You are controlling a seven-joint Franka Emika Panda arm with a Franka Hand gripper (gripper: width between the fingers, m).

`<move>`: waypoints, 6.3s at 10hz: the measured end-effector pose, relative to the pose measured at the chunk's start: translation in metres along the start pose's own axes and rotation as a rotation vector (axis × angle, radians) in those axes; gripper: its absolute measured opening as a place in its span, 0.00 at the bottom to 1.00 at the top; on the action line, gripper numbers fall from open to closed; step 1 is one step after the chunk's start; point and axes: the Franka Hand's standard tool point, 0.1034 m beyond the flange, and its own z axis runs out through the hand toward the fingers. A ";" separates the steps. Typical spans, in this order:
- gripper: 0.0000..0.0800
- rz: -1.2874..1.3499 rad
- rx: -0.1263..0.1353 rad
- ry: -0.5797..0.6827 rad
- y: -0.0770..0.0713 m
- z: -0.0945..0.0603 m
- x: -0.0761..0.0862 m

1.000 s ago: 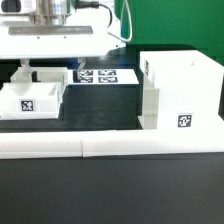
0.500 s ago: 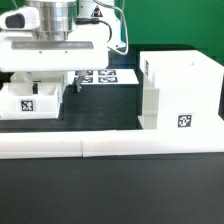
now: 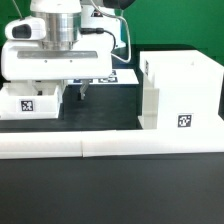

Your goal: Assemble drawer

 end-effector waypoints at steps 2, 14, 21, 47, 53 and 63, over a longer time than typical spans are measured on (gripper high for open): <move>0.81 0.002 0.000 -0.001 -0.001 0.001 0.000; 0.05 0.005 0.001 -0.003 -0.005 0.000 0.001; 0.05 -0.103 0.043 -0.004 -0.045 -0.033 0.005; 0.05 -1.254 0.020 -0.075 -0.054 -0.021 0.048; 0.05 -1.258 0.014 -0.066 -0.056 -0.021 0.049; 0.05 -1.268 0.001 -0.061 -0.058 -0.017 0.052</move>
Offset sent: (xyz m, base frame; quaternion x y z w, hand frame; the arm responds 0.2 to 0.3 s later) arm 0.0000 0.0000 0.0000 0.0000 0.0000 0.0000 1.0000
